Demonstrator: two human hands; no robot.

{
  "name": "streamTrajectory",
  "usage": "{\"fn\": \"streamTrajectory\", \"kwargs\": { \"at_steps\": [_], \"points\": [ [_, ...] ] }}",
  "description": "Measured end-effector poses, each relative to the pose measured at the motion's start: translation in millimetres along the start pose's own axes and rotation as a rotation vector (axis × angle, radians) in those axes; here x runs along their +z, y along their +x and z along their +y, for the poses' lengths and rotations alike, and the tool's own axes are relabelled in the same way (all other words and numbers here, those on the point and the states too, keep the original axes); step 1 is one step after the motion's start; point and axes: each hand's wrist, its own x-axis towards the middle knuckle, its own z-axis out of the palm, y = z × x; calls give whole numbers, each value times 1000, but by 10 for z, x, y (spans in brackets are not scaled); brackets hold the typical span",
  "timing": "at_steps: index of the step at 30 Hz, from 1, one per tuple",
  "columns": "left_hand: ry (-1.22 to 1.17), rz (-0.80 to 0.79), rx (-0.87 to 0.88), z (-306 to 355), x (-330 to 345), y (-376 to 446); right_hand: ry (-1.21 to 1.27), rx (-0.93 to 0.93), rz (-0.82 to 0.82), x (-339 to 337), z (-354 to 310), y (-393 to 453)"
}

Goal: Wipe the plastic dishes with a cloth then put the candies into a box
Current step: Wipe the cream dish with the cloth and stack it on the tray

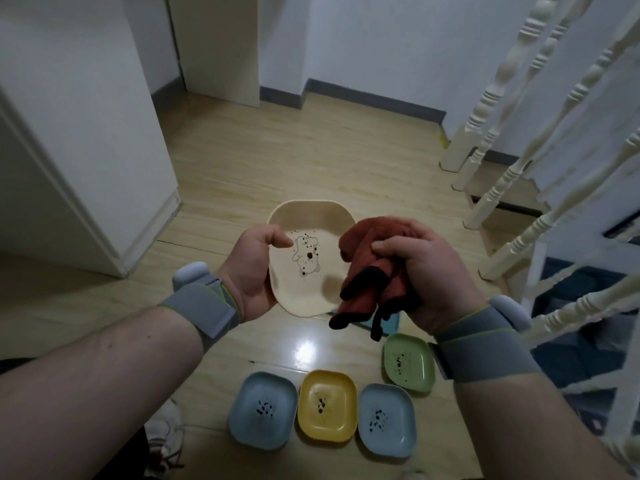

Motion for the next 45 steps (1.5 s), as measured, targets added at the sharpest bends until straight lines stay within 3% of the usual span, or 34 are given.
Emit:
{"fn": "streamTrajectory", "kwargs": {
  "at_steps": [7,15,20,24,29,37,39,45],
  "points": [
    [38,6,-59,-91,-8,-1,121,38,-43,-64,16,52],
    [103,-51,-80,-238,88,-39,-618,-116,243,11,262,132],
    [150,-114,-33,-372,171,-56,-826,-333,146,211,526,88],
    [210,-132,-61,-353,112,-41,-774,-404,-37,315,608,-19],
    [143,-182,-141,-304,70,-28,-657,-368,-243,283,566,-14],
    [186,-153,-53,-319,-36,57,-610,-262,-430,193,529,-53],
    [224,-112,-4,-306,-71,98,-755,-242,-451,197,576,-102],
    [281,-108,93,-286,-69,103,-1269,-419,-423,190,730,-77]
  ]
}}
